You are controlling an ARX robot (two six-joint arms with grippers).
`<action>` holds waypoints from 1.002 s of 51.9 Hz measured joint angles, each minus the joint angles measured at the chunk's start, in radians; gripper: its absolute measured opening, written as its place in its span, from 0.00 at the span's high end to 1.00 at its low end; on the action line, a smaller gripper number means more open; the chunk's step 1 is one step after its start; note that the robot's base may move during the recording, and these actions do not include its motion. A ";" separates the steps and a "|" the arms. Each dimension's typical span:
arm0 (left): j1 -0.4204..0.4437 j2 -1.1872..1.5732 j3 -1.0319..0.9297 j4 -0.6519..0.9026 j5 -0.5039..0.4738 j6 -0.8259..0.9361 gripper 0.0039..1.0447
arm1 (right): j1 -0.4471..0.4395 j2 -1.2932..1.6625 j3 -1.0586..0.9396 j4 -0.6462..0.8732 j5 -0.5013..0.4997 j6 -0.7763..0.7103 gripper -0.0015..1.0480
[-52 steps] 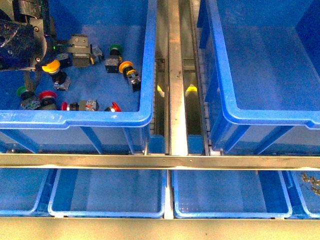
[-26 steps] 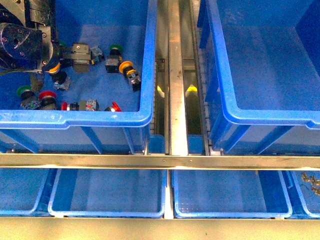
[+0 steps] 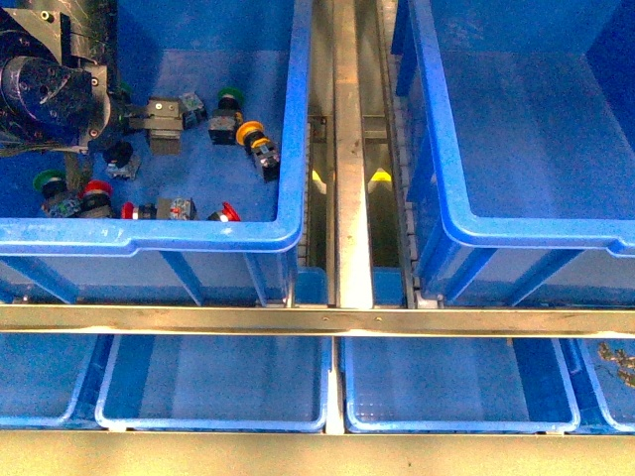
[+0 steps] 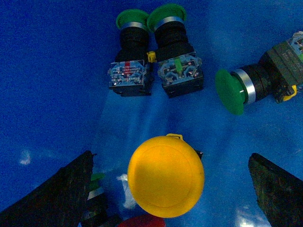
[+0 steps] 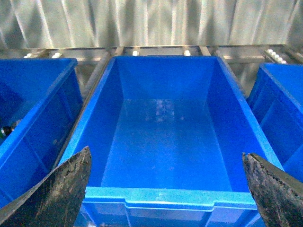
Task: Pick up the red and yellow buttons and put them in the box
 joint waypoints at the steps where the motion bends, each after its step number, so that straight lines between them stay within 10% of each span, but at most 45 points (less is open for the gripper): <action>1: 0.000 0.000 0.000 0.000 0.000 -0.001 0.08 | 0.000 0.000 0.000 0.000 0.000 0.000 0.07; 35: 0.013 0.027 0.023 -0.034 0.004 -0.031 0.08 | 0.000 0.000 0.000 0.000 0.000 0.000 0.07; 52: 0.011 0.027 0.023 -0.020 0.010 -0.039 0.55 | 0.000 0.000 0.000 0.000 0.000 0.000 0.07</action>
